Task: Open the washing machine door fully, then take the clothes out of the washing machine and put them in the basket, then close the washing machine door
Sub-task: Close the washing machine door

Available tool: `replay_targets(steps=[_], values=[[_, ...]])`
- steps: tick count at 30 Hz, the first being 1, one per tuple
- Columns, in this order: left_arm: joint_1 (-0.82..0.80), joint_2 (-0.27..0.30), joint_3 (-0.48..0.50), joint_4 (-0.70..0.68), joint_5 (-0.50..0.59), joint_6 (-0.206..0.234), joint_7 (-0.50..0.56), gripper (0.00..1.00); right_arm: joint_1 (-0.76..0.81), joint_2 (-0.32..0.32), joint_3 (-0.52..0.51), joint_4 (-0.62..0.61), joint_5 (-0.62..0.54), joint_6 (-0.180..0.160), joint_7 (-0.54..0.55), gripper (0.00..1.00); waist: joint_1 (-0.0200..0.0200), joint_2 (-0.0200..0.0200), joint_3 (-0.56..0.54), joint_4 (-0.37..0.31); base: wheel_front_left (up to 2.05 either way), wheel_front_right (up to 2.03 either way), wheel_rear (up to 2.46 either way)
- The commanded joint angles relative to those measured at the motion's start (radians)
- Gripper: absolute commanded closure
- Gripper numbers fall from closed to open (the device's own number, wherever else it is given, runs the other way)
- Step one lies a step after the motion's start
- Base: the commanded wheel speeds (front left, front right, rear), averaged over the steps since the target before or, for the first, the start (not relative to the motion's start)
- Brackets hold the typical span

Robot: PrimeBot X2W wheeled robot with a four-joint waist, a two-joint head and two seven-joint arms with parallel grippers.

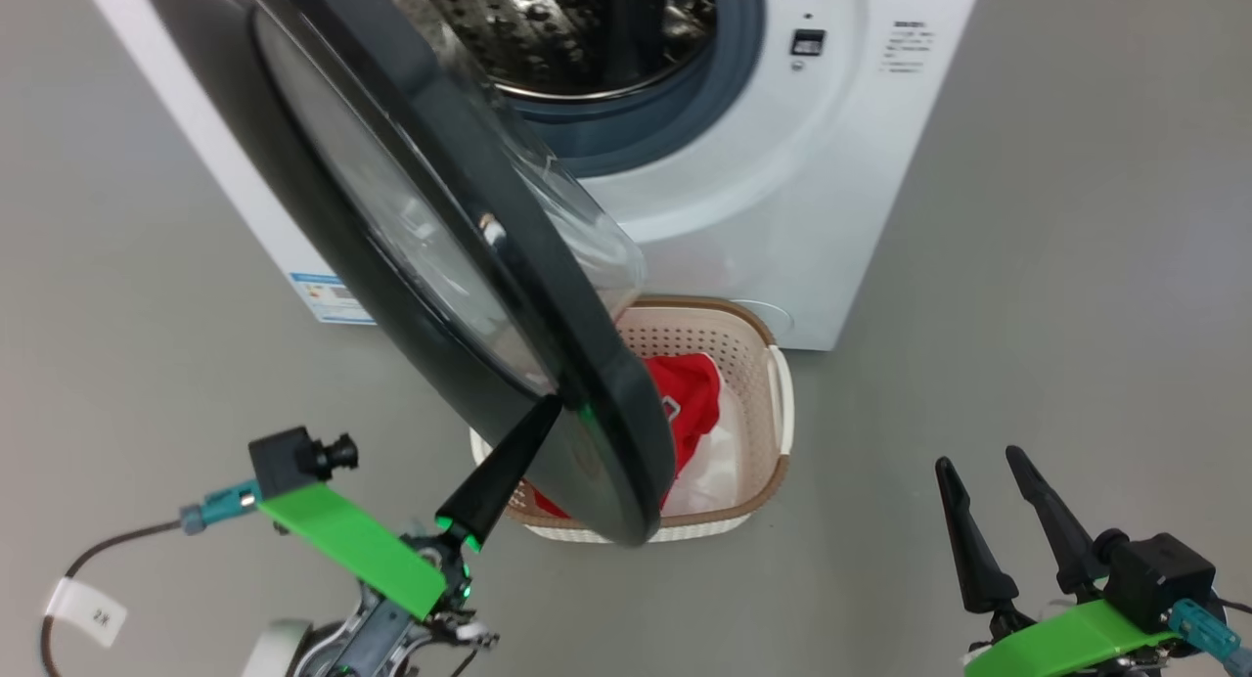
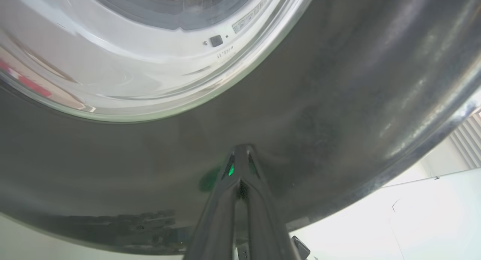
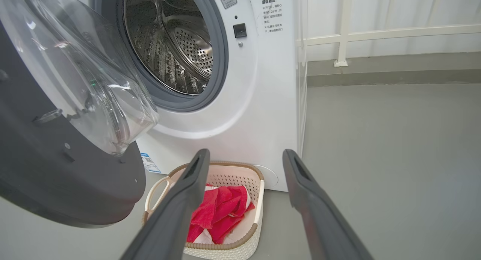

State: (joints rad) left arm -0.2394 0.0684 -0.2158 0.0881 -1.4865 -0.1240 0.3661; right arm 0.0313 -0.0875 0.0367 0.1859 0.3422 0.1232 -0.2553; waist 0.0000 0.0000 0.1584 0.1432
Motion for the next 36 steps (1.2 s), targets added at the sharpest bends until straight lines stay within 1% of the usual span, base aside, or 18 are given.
replay_targets(steps=[1, 2, 7, 8, 12, 19, 23, 30, 36], values=[[-0.063, -0.005, 0.009, -0.013, 0.018, -0.007, -0.018, 1.0, -0.045, -0.004, 0.015, -0.025, 0.004, 0.008, -0.006, 0.0, 0.0, 0.0, 0.022, -0.047, 0.0, 0.0, 0.0], [-0.094, -0.006, -0.005, 0.0, 0.021, -0.007, -0.041, 1.0, -0.051, -0.002, 0.013, -0.025, 0.006, 0.008, -0.006, 0.0, 0.0, 0.0, 0.03, -0.068, 0.0, 0.0, 0.0], [-0.17, -0.004, -0.033, 0.051, 0.05, -0.007, -0.123, 1.0, -0.062, 0.004, 0.015, -0.022, 0.011, 0.008, -0.006, 0.0, 0.0, 0.0, 0.045, -0.128, 0.0, 0.0, 0.0], [-0.17, -0.004, -0.033, 0.051, 0.05, -0.007, -0.123, 1.0, -0.062, 0.004, 0.015, -0.022, 0.011, 0.008, -0.006, 0.0, 0.0, 0.0, 0.045, -0.128, 0.0, 0.0, 0.0], [-0.238, 0.004, -0.058, 0.097, 0.072, -0.007, -0.194, 1.0, -0.072, 0.01, 0.016, -0.02, 0.015, 0.008, -0.006, 0.0, 0.0, 0.0, 0.06, -0.177, 0.0, 0.0, 0.0], [-0.384, 0.02, -0.091, 0.206, 0.105, -0.007, -0.336, 1.0, -0.097, 0.022, 0.011, -0.02, 0.024, 0.008, -0.006, 0.0, 0.0, 0.0, 0.097, -0.253, 0.0, 0.0, 0.0], [-0.466, 0.032, -0.1, 0.27, 0.105, -0.007, -0.412, 1.0, -0.11, 0.029, 0.009, -0.018, 0.03, 0.008, -0.006, 0.0, 0.0, 0.0, 0.115, -0.29, 0.0, 0.0, 0.0], [-0.594, 0.05, -0.125, 0.371, 0.098, -0.007, -0.515, 1.0, -0.124, 0.035, 0.005, -0.016, 0.038, 0.008, -0.006, 0.0, 0.0, 0.0, 0.137, -0.324, 0.0, 0.0, 0.0], [-0.659, 0.061, -0.164, 0.43, 0.076, -0.007, -0.55, 1.0, -0.131, 0.037, 0.0, -0.014, 0.04, 0.008, -0.006, 0.0, 0.0, 0.0, 0.141, -0.33, 0.0, 0.0, 0.0]])
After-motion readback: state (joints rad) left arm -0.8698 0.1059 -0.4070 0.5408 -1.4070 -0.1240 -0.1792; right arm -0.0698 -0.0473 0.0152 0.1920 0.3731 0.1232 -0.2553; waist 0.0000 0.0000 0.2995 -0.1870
